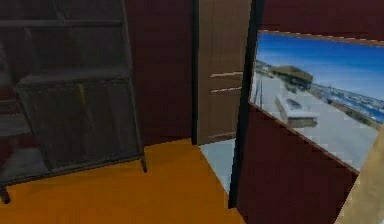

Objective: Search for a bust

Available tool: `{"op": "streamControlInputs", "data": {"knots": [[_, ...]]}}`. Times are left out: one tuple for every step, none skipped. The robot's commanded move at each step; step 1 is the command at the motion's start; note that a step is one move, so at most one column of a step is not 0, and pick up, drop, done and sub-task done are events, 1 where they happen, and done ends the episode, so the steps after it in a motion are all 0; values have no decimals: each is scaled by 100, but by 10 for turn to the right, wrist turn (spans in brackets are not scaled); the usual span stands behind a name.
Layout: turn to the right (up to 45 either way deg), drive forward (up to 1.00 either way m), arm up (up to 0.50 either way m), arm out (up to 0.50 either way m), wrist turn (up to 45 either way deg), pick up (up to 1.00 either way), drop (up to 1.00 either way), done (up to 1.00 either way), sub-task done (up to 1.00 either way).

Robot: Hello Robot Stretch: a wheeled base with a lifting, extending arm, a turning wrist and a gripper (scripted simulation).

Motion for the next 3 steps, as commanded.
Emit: {"op": "streamControlInputs", "data": {"knots": [[180,0,0,0,0,0,0,0,0],[0,10,0,0,0,0,0,0,0],[-180,0,0,0,0,0,0,0,0]]}}
